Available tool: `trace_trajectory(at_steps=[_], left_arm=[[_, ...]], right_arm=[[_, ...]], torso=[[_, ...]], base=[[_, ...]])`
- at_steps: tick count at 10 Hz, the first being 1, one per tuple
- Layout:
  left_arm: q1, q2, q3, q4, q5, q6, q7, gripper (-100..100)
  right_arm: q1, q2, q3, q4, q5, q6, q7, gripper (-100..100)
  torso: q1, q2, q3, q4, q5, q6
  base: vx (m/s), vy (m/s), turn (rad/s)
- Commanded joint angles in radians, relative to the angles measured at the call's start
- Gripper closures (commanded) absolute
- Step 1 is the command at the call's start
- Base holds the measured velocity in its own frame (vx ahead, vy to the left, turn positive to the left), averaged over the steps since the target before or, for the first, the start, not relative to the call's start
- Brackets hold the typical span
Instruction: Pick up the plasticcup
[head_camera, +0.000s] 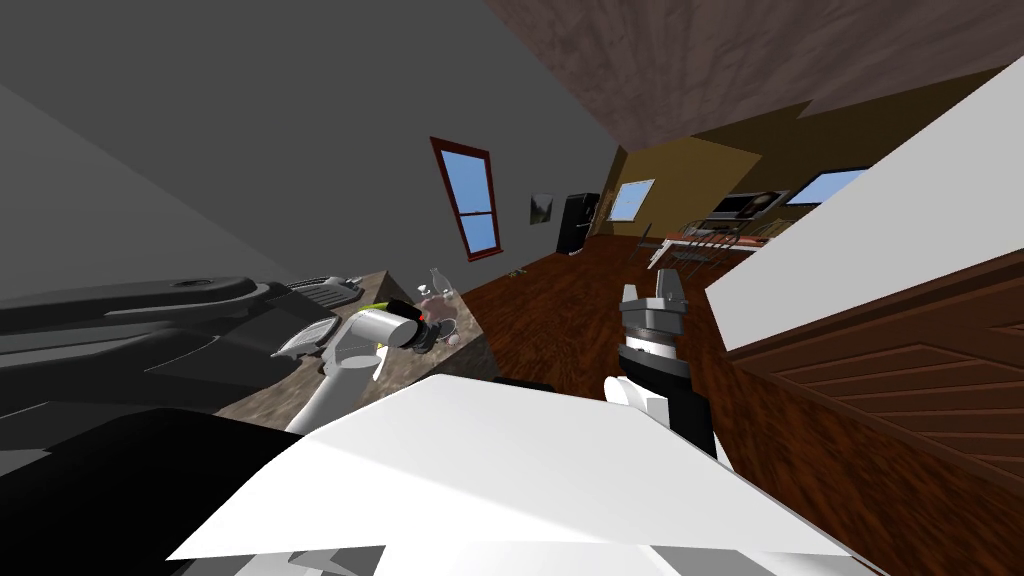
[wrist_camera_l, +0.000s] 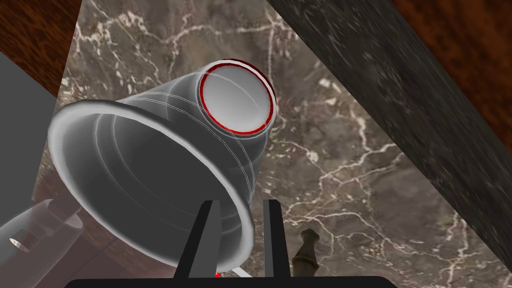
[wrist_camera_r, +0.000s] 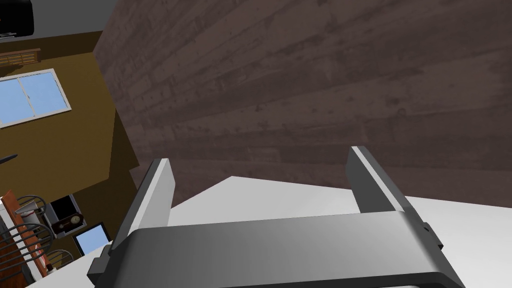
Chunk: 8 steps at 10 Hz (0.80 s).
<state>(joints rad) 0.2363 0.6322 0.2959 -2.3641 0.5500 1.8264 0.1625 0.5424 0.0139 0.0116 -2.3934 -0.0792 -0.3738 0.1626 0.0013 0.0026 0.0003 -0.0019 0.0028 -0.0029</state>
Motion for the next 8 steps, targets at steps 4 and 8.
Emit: trace_trajectory(at_steps=[4, 8], left_arm=[[0.005, 0.003, 0.016, -0.064, 0.029, 0.065, 0.023, 100], [0.005, 0.004, 0.023, -0.090, 0.040, 0.089, 0.032, 0]], right_arm=[[0.000, 0.000, 0.000, 0.000, 0.000, 0.000, 0.000, 0], [0.000, 0.000, 0.000, 0.000, 0.000, 0.000, 0.000, 0]], torso=[[0.000, 0.000, 0.000, 0.000, 0.000, 0.000], [-0.001, 0.000, 0.000, 0.000, -0.001, 0.000]], base=[[0.013, 0.004, 0.032], [0.012, 0.002, 0.013]])
